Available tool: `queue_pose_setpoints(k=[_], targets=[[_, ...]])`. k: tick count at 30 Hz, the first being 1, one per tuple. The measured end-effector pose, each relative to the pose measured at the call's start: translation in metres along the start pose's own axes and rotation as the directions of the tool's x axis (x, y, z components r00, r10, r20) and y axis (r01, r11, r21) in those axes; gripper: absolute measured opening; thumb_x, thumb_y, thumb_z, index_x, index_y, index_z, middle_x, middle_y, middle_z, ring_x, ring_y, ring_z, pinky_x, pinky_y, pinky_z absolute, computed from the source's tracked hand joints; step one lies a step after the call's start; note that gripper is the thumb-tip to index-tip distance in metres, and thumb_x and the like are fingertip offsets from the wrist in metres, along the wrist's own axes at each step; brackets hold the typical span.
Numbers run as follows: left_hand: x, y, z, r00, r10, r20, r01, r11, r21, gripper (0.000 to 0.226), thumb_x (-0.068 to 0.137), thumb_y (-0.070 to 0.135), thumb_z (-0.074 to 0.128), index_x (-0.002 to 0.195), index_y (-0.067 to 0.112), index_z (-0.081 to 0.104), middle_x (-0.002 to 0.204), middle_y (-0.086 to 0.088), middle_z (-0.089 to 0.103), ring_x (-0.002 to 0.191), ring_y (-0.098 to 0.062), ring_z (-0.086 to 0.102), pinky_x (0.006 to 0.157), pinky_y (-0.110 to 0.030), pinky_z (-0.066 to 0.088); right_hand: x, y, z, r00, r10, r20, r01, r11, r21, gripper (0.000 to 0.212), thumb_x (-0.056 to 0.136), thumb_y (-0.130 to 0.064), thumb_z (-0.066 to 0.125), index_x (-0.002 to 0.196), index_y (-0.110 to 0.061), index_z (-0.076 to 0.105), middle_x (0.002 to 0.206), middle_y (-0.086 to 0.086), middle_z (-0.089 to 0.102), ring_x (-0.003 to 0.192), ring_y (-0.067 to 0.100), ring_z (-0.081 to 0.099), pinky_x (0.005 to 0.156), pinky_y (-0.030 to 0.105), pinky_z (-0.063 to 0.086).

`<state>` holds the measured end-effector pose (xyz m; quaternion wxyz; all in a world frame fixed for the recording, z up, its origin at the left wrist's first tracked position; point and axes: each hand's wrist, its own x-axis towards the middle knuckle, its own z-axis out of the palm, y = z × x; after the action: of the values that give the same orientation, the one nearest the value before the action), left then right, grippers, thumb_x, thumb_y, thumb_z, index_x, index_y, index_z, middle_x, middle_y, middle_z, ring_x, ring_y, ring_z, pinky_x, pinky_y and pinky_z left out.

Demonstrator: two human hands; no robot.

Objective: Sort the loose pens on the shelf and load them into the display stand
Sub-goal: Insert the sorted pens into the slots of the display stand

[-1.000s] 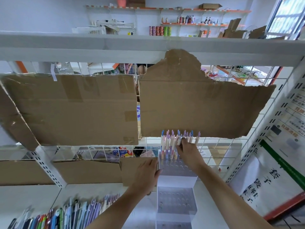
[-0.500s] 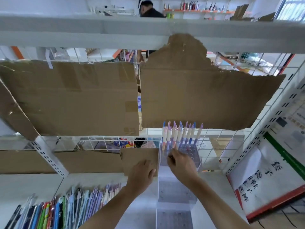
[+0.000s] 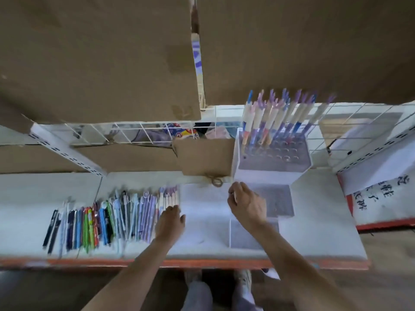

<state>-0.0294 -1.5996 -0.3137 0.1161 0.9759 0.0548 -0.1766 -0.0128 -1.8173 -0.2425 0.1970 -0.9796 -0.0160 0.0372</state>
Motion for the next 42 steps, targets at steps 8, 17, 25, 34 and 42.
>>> queue_pose_setpoints(k=[8, 17, 25, 34, 42], targets=[[0.024, -0.009, 0.032, 0.964, -0.260, 0.060, 0.253, 0.962, 0.107, 0.051, 0.095, 0.036, 0.049, 0.129, -0.001, 0.038, 0.136, -0.025, 0.034, 0.123, -0.035, 0.039, 0.094, -0.038, 0.041, -0.001, 0.005, 0.026, 0.953, -0.084, -0.293, 0.071, 0.996, -0.054, 0.017, 0.079, -0.022, 0.044, 0.075, -0.012, 0.058, 0.066, 0.001, 0.053, 0.042, 0.023, 0.050, 0.034, 0.021, 0.028], [0.044, 0.000, 0.055, 0.905, -0.425, 0.028, 0.425, 0.904, -0.037, 0.061, 0.092, 0.027, 0.052, 0.135, -0.007, 0.025, 0.138, -0.033, 0.027, 0.125, -0.045, 0.032, 0.105, -0.046, 0.031, 0.000, 0.010, 0.035, 0.920, -0.092, -0.380, 0.074, 0.995, -0.062, 0.021, 0.082, -0.019, 0.042, 0.070, -0.012, 0.058, 0.062, -0.002, 0.050, 0.042, 0.019, 0.045, 0.040, 0.017, 0.018], [0.041, -0.003, 0.049, 0.888, -0.414, 0.200, 0.448, 0.876, -0.178, 0.040, 0.092, 0.014, 0.054, 0.122, -0.008, 0.039, 0.123, -0.028, 0.050, 0.114, -0.043, 0.051, 0.086, -0.044, 0.045, -0.001, 0.011, 0.036, 0.920, -0.101, -0.378, 0.087, 0.995, -0.053, 0.020, 0.082, -0.019, 0.042, 0.072, -0.012, 0.058, 0.063, -0.002, 0.051, 0.042, 0.017, 0.043, 0.040, 0.017, 0.019], [0.004, 0.027, 0.000, 0.970, -0.071, 0.234, 0.201, 0.776, -0.598, 0.015, 0.096, 0.015, 0.045, 0.081, 0.010, 0.042, 0.074, -0.008, 0.055, 0.044, -0.012, 0.050, 0.046, -0.024, 0.042, -0.004, 0.008, 0.024, 0.975, -0.066, -0.213, 0.069, 0.998, 0.007, 0.006, 0.080, -0.014, 0.055, 0.074, -0.013, 0.055, 0.066, 0.000, 0.053, 0.041, 0.021, 0.047, 0.044, 0.011, 0.005], [-0.026, 0.075, -0.082, 0.966, 0.218, 0.137, 0.023, 0.456, -0.890, 0.010, 0.095, 0.016, 0.054, 0.091, 0.006, 0.053, 0.069, -0.006, 0.059, 0.043, -0.010, 0.044, 0.044, -0.023, 0.034, 0.004, -0.012, -0.031, 0.940, 0.103, 0.325, -0.252, 0.853, 0.457, 0.026, 0.094, -0.035, 0.052, 0.090, -0.016, 0.069, 0.080, 0.004, 0.058, 0.073, 0.018, 0.055, 0.063, 0.026, 0.036]])
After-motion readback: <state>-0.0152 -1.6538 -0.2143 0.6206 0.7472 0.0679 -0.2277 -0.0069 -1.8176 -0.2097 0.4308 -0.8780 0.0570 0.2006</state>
